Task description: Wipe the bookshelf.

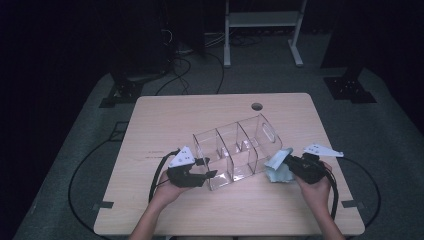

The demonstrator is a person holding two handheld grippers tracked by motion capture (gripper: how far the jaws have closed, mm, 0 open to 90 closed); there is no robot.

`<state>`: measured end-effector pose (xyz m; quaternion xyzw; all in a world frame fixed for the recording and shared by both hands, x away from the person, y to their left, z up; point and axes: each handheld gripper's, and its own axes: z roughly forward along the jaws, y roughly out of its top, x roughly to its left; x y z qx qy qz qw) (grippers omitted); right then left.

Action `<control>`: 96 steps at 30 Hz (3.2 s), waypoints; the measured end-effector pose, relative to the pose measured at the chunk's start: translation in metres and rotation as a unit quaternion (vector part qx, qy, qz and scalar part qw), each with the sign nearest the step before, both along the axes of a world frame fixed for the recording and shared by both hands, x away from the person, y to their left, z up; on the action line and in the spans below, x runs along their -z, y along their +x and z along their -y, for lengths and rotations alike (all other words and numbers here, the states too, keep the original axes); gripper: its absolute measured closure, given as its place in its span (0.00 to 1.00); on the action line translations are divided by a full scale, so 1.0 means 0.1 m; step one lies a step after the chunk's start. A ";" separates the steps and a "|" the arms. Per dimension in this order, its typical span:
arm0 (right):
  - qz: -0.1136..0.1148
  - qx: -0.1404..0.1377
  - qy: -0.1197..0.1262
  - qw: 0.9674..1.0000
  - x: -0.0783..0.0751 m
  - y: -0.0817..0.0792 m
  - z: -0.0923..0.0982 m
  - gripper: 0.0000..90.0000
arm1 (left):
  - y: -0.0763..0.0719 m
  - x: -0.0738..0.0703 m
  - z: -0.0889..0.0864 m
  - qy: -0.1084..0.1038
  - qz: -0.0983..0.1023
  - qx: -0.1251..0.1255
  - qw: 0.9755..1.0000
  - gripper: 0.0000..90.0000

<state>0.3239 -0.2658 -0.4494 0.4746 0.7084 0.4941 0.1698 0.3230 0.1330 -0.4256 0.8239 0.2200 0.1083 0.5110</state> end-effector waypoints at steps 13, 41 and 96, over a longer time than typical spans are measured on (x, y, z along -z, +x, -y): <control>-0.036 0.000 -0.007 0.999 0.19 0.08 -0.04 0.93 | 0.00 0.01 0.00 -0.001 -0.001 0.004 1.000 0.51; -0.085 -0.016 -0.032 0.996 0.38 0.21 -0.21 0.93 | -0.01 0.01 -0.06 0.007 0.001 -0.003 1.000 0.51; -0.032 -0.005 -0.033 0.999 0.14 0.22 -0.18 0.93 | -0.01 0.01 -0.08 0.011 0.005 -0.003 1.000 0.50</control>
